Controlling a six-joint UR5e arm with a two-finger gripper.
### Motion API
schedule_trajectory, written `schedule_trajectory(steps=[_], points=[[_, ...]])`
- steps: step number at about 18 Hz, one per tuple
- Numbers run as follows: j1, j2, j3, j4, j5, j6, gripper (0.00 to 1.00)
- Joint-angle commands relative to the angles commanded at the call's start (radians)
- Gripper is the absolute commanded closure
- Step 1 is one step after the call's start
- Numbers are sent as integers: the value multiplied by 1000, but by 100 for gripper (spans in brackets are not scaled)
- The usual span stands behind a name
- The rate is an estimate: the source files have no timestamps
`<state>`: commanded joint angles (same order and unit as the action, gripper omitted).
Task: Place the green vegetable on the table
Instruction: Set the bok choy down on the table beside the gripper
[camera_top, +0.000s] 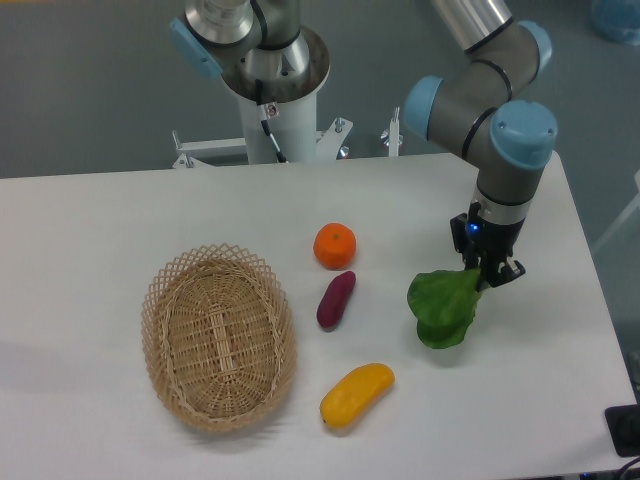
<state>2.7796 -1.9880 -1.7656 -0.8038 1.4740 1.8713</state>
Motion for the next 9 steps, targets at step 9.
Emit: schedule_trajectory(steps=[9], points=[[20,0,-41,0,6,16,62]])
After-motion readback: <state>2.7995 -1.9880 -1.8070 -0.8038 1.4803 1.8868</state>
